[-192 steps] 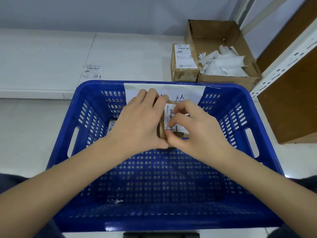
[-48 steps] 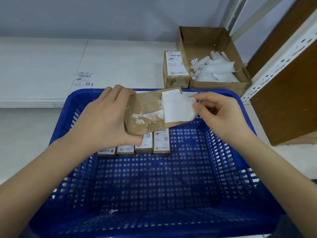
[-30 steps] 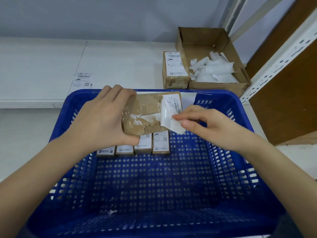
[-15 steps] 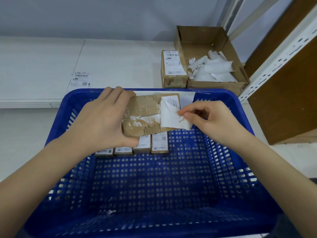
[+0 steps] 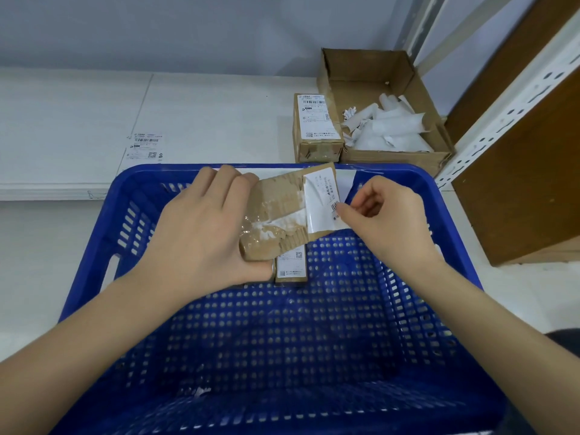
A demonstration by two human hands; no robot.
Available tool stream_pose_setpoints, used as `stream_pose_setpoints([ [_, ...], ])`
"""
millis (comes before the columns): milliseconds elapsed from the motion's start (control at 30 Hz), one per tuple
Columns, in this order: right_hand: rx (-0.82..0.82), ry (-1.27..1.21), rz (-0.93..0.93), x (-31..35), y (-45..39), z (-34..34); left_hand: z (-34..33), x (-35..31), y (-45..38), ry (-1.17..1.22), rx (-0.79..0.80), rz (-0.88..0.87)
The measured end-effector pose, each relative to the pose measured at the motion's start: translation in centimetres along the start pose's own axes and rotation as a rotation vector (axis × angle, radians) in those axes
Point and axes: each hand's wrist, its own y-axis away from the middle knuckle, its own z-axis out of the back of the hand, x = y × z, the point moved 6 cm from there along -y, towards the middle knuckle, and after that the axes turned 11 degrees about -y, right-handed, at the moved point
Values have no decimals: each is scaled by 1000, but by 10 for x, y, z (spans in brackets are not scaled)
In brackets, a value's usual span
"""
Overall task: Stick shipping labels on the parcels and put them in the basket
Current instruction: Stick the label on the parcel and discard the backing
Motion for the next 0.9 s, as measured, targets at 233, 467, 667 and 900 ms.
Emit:
stream_pose_setpoints([
  [233, 151, 14, 227, 16, 12, -21, 0, 0, 0, -5, -1, 14],
  [467, 171, -246, -4, 2, 9, -20, 2, 2, -1, 16, -51, 35],
  [667, 80, -246, -52, -2, 7, -16, 4, 4, 0, 68, -62, 61],
  [900, 99, -281, -104, 0, 9, -13, 4, 3, 0, 74, -63, 73],
])
